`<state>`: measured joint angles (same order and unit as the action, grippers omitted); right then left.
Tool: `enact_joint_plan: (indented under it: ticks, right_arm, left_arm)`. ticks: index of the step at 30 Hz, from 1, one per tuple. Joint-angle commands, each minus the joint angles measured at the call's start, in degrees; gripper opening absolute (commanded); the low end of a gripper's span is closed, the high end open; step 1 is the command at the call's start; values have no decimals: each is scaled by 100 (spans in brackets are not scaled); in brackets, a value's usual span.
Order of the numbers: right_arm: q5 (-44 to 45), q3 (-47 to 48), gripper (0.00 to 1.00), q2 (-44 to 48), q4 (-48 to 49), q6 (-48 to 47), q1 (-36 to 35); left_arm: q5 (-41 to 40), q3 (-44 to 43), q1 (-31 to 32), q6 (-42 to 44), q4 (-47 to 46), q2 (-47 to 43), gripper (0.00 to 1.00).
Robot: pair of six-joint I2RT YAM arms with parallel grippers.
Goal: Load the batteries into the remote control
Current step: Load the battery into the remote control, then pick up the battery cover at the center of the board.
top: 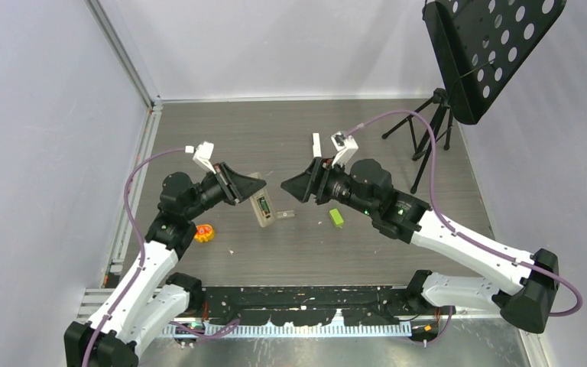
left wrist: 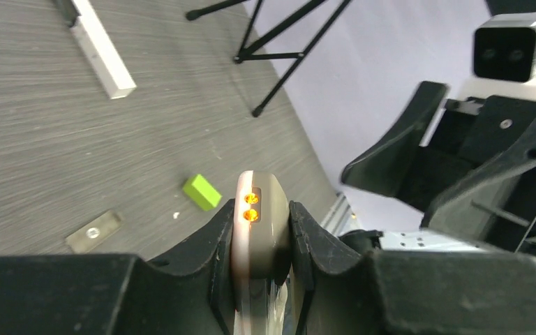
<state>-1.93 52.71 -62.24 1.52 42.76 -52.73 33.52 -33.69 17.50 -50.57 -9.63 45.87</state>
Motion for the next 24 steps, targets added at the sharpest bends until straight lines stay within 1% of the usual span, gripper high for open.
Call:
enact_joint_plan:
  ticks: [1, 2, 3, 6, 7, 11, 17, 22, 24]
  right_arm:
    - [956, 623, 60, -333, -1651, -11, 214]
    - [980, 717, 54, -586, -2048, 39, 271]
    - [1019, 824, 49, -710, -2221, 93, 306]
    - [1101, 1024, 42, -1464, -2729, 147, 316]
    - [1122, 1086, 41, -1715, -2869, 165, 316]
    - [1145, 1325, 43, -2659, -2884, 94, 314]
    - [1243, 2069, 45, -3963, -3008, -217, 266]
    - [1546, 2419, 44, -4493, -3028, -378, 194]
    - [1560, 2533, 42, -4635, -3069, -437, 186]
  left_arm:
    - [-783, 201, -19, 450, 516, -363, 0]
    - [-966, 243, -25, 455, 633, -438, 0]
    - [-1129, 274, -27, 457, 738, -522, 0]
    - [-1538, 384, -27, 452, 943, -740, 0]
    - [-1632, 438, -21, 433, 945, -807, 0]
    - [-1949, 645, -25, 253, 945, -987, 0]
    - [-2244, 965, -23, 23, 807, -1139, 0]
    - [-2426, 1069, -25, -39, 766, -1070, 0]
    - [-2493, 1119, -24, -85, 710, -1024, 0]
